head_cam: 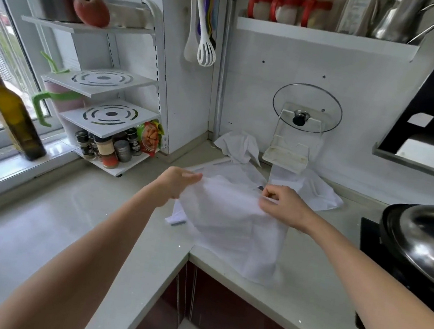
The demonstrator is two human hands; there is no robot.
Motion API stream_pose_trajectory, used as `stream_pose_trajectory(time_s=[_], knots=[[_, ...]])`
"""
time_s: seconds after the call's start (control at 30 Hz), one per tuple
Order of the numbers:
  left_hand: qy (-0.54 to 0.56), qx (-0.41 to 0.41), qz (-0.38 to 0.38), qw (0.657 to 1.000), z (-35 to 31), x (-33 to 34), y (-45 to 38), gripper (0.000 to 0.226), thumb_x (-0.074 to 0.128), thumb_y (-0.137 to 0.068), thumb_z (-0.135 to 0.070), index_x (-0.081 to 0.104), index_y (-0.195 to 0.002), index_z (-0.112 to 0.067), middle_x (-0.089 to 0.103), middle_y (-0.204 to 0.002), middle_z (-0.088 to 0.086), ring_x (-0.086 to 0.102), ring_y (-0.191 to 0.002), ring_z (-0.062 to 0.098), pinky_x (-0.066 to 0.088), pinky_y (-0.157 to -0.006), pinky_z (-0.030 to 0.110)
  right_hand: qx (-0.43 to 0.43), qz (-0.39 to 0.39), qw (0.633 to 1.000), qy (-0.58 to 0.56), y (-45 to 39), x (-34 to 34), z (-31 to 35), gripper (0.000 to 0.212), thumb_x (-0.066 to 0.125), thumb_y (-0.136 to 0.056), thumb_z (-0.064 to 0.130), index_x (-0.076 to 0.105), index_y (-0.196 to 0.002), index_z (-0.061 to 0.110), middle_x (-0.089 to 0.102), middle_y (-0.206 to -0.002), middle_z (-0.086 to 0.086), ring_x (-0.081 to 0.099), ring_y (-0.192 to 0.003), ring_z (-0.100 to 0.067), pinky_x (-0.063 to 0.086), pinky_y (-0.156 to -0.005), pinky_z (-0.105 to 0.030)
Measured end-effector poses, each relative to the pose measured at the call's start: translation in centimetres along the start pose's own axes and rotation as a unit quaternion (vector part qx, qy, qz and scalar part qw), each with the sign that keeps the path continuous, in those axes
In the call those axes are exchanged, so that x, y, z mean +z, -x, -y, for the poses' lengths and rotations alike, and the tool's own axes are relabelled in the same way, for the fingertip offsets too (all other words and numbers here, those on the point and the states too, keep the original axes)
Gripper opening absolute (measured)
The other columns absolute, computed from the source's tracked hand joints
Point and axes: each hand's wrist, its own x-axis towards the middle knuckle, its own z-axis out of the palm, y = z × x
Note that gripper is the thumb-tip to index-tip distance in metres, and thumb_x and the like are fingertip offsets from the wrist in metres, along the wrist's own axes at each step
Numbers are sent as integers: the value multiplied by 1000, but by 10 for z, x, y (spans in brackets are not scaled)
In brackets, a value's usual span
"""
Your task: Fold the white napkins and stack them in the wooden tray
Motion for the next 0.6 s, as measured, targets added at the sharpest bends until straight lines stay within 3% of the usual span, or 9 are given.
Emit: stream_pose_trajectory(time_s=[0.07,0.13,0.2,0.27,0.33,0.47,0.53,0.57,0.6], knots=[[-9,-43,13,999,6,11,0,21,57,-94,-33,65,-93,-13,44,-72,5,36,-55,18,35,-51,23,3,52,993,107,1,-4,-3,18,54,-79,10,44,-64,13,42,-61,2,36,-57,-13,25,-56,-31],[46,-56,14,997,8,19,0,18,56,-96,-26,63,-94,-9,44,-74,6,43,-55,16,44,-40,21,26,56,975,211,1,-7,-5,26,46,-75,-1,32,-60,15,37,-60,-1,35,-59,-19,21,-52,-31],[135,-68,28,988,6,25,1,15,59,-95,-20,63,-89,-7,50,-84,5,56,-69,19,58,-50,26,58,51,969,233,2,-10,-11,33,43,-72,-7,29,-55,17,34,-58,-2,35,-60,-23,20,-49,-30],[110,-51,91,988,9,28,-1,15,60,-94,-21,64,-89,-8,53,-85,4,59,-69,17,58,-53,26,88,105,970,201,9,-14,-19,35,44,-74,-7,28,-55,17,31,-57,-1,31,-57,-19,18,-48,-30],[8,-57,188,980,15,28,0,21,59,-94,-29,64,-101,-9,52,-75,1,51,-56,10,49,-49,18,117,220,955,163,22,-19,-23,32,42,-80,-3,31,-59,19,31,-58,2,28,-55,-14,19,-48,-28],[-200,-111,293,928,19,47,6,42,60,-87,-9,55,-128,-16,62,-109,3,57,-93,19,48,-75,24,208,366,905,-66,48,-28,-32,28,52,-88,21,53,-60,22,52,-60,6,46,-52,-11,37,-52,-22],[-204,-159,253,932,26,60,2,18,58,-91,-21,62,-108,-16,58,-92,3,55,-74,18,47,-59,18,241,385,886,-88,52,-29,-39,17,65,-87,35,69,-77,21,69,-77,4,63,-66,-12,50,-66,-25],[-191,-168,175,951,31,68,-5,21,58,-93,-30,61,-105,-13,57,-89,3,56,-71,18,48,-57,19,241,390,888,-40,51,-27,-45,18,70,-83,37,71,-85,19,71,-84,2,65,-72,-14,52,-70,-27],[-230,-122,161,952,27,79,-6,33,59,-92,-34,57,-114,-9,60,-95,6,60,-80,21,52,-64,23,224,381,896,39,49,-22,-51,19,72,-81,35,69,-88,17,69,-86,0,65,-76,-17,51,-69,-26]])
